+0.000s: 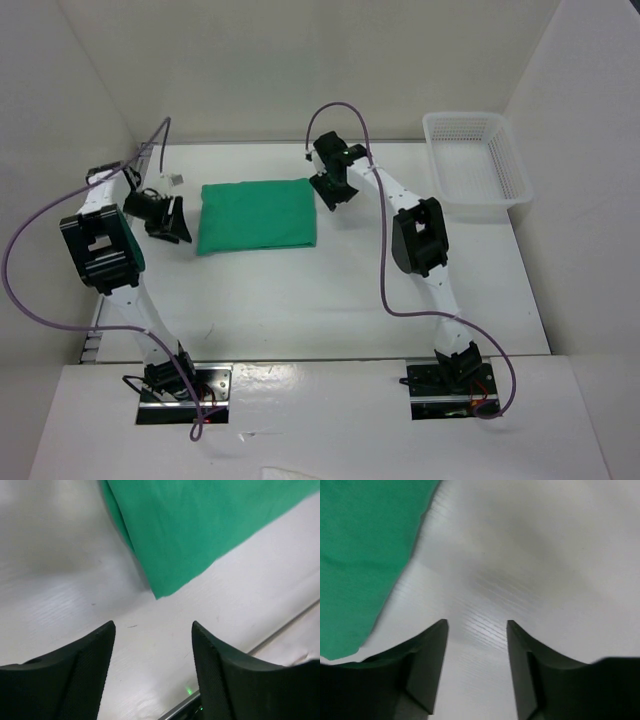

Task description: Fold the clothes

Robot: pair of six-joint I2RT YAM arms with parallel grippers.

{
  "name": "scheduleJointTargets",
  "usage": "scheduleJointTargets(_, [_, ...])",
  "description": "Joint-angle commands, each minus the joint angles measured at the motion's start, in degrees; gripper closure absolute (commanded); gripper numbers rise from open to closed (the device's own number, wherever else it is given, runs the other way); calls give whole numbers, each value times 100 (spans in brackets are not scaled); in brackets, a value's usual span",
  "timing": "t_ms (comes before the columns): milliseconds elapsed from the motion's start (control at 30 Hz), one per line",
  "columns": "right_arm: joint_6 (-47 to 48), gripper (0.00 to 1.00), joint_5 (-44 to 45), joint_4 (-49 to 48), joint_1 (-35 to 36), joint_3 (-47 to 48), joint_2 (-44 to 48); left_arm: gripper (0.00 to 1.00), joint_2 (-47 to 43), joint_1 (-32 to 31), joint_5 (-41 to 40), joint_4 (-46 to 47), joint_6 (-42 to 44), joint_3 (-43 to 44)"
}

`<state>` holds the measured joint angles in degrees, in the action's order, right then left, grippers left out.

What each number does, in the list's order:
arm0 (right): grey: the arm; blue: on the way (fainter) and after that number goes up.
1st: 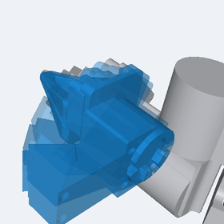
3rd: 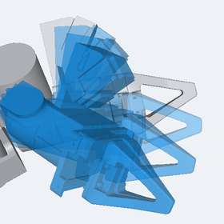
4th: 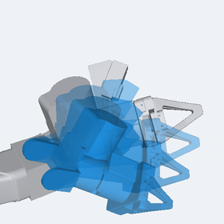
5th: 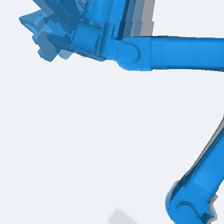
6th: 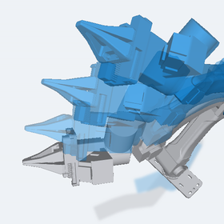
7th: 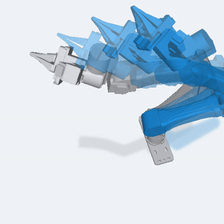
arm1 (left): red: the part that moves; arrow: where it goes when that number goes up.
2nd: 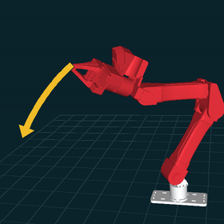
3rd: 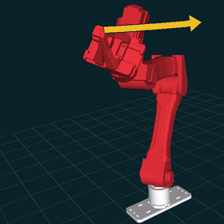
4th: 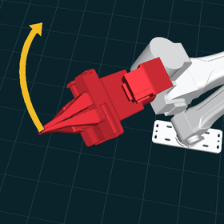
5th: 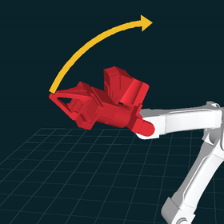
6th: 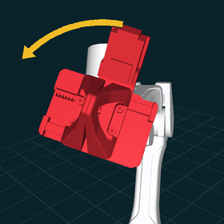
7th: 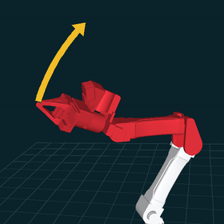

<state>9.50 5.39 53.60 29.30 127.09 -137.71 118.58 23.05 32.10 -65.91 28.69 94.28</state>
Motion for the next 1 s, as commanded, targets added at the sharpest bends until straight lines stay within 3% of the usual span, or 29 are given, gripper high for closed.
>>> scheduleJointTargets(0, [26, 37, 532, -86, -30, 11, 981, 28, -678, 95, 438, 86, -589, 722])
scheduleJointTargets(167, [26, 3, 1314, -621, -424, -1042, 2017, 4, -1758, 200, -816, 1649, -1821, 261])
scheduleJointTargets(200, [-35, 2, 1316, -719, -556, -1272, 2194, 1, -1925, 261, -906, 1852, -1962, 75])
scheduleJointTargets(333, [-106, 2, 1368, -1220, -1372, -2528, 3108, 1, -2436, 385, -1021, 2398, -2516, -638])
scheduleJointTargets(567, [-361, 2, 130, -1634, -3427, -4680, 4330, 1, -3086, 596, -1205, 3075, -2649, -2061])
scheduleJointTargets(967, [-422, 2, -424, -2749, -4731, -6802, 6071, 1, -3834, 710, -838, 3699, -2465, -3407])
